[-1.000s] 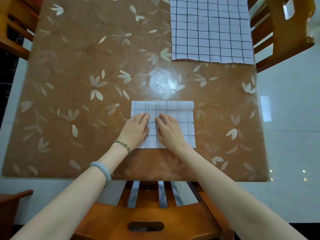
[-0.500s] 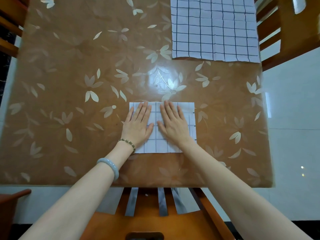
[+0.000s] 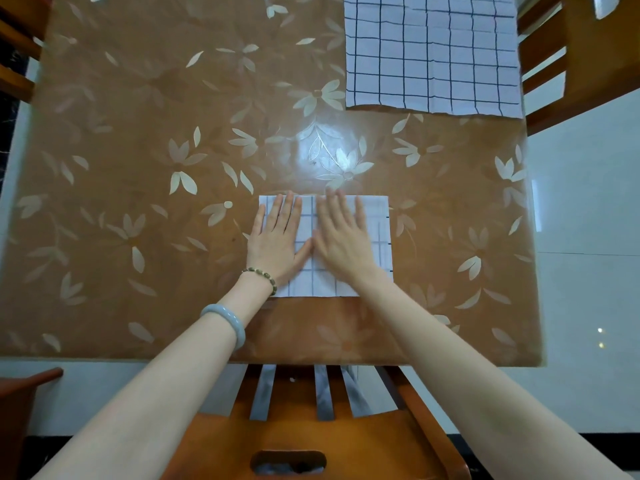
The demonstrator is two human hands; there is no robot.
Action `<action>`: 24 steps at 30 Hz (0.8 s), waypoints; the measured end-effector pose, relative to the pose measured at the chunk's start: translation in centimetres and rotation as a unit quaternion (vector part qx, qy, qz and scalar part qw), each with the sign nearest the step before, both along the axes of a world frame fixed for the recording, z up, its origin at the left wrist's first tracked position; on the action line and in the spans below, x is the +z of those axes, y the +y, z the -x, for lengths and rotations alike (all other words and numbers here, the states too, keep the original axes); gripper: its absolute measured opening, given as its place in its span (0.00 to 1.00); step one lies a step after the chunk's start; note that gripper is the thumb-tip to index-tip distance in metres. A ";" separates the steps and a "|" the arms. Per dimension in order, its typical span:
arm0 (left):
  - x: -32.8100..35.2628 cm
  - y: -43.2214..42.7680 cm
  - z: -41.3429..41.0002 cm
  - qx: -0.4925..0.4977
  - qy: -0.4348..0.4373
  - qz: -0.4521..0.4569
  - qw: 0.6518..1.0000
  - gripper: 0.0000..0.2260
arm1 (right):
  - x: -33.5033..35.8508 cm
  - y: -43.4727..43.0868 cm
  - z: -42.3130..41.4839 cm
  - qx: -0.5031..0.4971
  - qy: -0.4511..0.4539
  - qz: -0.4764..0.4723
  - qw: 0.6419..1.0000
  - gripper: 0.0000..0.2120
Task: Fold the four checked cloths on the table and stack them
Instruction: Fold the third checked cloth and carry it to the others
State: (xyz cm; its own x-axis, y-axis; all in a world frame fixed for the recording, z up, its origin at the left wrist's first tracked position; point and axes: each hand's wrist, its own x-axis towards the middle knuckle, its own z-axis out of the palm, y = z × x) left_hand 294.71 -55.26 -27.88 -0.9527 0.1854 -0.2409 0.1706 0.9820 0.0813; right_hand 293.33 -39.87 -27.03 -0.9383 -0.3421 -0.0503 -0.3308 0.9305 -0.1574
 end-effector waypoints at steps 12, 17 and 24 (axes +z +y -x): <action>0.8 -0.6 0.5 0.028 -0.025 -0.010 0.999 0.32 | -0.9 6.7 0.6 -0.068 -0.060 -0.014 0.996 0.31; 2.1 -2.2 0.4 0.116 -0.033 -0.039 0.992 0.36 | 0.1 7.8 0.3 -0.086 -0.074 -0.026 0.993 0.32; 5.4 0.3 -0.3 0.331 -0.017 -0.171 0.928 0.34 | 0.3 7.7 0.4 -0.081 -0.082 -0.051 0.992 0.34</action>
